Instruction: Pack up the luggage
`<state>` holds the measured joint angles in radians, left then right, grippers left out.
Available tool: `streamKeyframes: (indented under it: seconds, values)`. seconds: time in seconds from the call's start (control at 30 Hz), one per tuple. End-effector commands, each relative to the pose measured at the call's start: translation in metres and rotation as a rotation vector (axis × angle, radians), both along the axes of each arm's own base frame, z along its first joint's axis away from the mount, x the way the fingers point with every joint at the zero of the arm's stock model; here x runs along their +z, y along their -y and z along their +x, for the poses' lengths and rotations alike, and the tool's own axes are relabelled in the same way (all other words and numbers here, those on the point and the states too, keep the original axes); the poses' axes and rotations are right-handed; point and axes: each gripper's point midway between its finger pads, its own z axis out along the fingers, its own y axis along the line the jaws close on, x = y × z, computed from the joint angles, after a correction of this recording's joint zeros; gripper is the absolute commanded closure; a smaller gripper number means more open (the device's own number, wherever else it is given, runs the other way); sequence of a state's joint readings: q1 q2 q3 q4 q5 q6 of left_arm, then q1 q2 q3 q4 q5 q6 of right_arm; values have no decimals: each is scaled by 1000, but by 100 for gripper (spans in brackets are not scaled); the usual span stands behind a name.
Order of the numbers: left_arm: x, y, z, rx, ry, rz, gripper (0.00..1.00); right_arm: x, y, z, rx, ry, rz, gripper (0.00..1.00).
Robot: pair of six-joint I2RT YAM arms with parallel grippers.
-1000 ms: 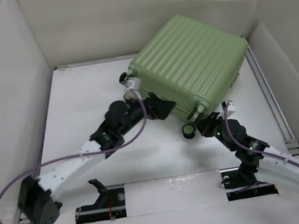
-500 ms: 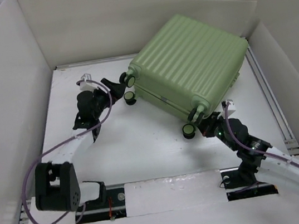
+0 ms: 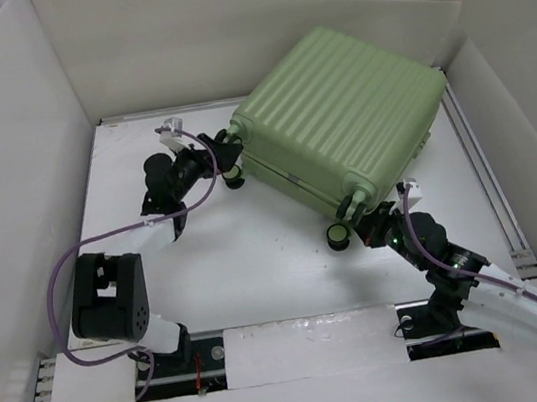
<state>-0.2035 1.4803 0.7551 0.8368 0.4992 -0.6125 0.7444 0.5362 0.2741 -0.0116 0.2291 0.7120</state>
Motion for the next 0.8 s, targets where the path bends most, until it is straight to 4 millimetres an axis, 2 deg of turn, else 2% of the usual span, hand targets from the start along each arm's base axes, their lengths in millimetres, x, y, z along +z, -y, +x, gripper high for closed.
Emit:
streamKeyframes:
  seconds: [0.0,0.1,0.17,0.27,0.3,0.37,0.4,0.43,0.47,0.5,0.53,0.57,0.6,0.67,0.7,0.77]
  values:
    - [57,15,18,-59,202,52,0,44,-34,-23,204,52,126,100]
    - [52,21,31,-93,201,91,0,46,-34,-23,204,52,126,100]
    - [48,18,42,-61,200,114,0,48,-33,-24,206,56,117,100]
    - [54,22,43,-69,230,136,0,48,-31,-23,197,57,116,100]
    - [49,24,43,-82,221,138,4,46,-31,-24,197,50,110,100]
    - [42,38,39,-139,216,135,27,46,-27,-20,179,57,101,100]
    - [42,39,41,-140,218,135,40,46,-26,-19,170,59,99,100]
    - [38,45,40,-152,210,136,57,50,-27,-19,170,66,105,100]
    - [34,48,37,-178,183,114,85,50,-27,-19,170,66,105,100]
    - [29,50,35,-189,167,100,95,50,-25,-17,160,67,103,100]
    - [25,55,31,-200,153,86,100,50,-25,-17,160,67,103,100]
    - [20,55,28,-200,139,71,100,50,-23,-15,149,68,103,100]
    - [13,63,11,-236,134,46,100,50,-21,-13,142,74,94,100]
    - [7,71,-7,-264,140,30,100,52,-18,-8,126,82,85,100]
    - [-5,84,-27,-306,113,33,100,54,-15,-4,117,94,66,100]
    - [-12,97,-48,-349,98,27,100,65,-9,3,104,118,62,100]
